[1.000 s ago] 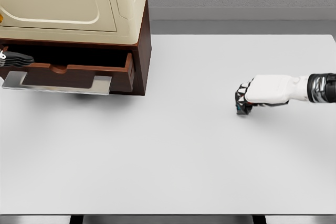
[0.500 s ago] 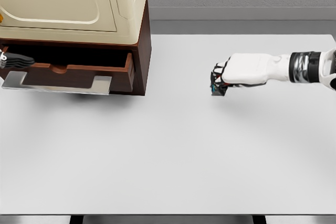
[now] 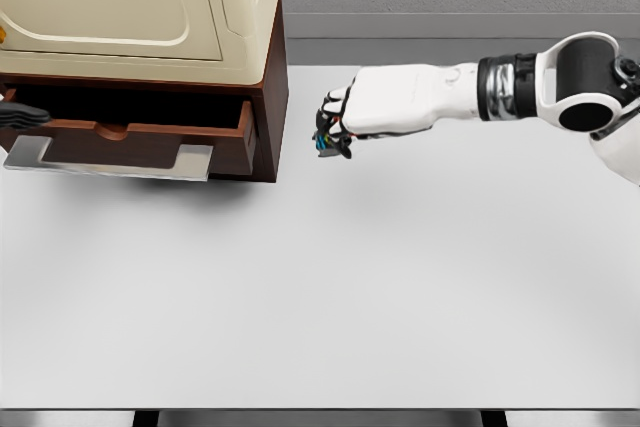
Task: Open the cabinet drawer with left arm, and place a switch into the drawer with right arm
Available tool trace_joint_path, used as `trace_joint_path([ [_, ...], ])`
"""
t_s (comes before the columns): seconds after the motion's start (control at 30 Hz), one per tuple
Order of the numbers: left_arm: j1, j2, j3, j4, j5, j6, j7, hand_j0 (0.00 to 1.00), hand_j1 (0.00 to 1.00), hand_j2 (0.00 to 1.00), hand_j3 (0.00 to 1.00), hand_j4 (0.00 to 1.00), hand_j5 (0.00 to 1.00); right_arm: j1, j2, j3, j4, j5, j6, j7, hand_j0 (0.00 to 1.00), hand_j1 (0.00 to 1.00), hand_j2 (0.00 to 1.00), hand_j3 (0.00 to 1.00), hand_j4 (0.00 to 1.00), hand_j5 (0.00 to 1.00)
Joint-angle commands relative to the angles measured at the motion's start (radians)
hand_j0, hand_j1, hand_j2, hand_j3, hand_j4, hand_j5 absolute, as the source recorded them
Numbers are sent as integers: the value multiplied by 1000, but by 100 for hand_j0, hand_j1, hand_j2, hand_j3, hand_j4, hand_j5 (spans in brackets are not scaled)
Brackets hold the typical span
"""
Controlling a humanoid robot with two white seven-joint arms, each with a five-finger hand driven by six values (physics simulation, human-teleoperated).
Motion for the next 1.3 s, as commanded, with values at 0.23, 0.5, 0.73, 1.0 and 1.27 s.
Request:
trace_joint_path([
  [0.23, 0, 13, 0, 0, 10, -3, 0, 100, 100, 100, 100, 100, 100, -71, 119, 30, -1, -42, 3, -2, 40, 40, 40, 40, 40, 40],
  [0.5, 0, 17, 0, -1, 10, -3, 0, 100, 100, 100, 100, 100, 100, -101, 136, 24, 0, -70, 3, -2, 40, 40, 40, 40, 40, 40],
  [0.73, 2, 17, -5, 0, 8, -9, 0, 100, 100, 100, 100, 100, 100, -138, 148, 21, 0, -90, 3, -2, 41, 41, 41, 41, 41, 41],
  [1.0, 2, 28, -8, 6, 5, -10, 0, 100, 100, 100, 100, 100, 100, -181, 254, 30, 89, -91, 3, -2, 42, 42, 42, 42, 42, 42],
  [1.27, 15, 33, -12, 23, 1, -23, 0, 100, 100, 100, 100, 100, 100, -213, 324, 44, 155, -90, 3, -2, 42, 42, 42, 42, 42, 42],
])
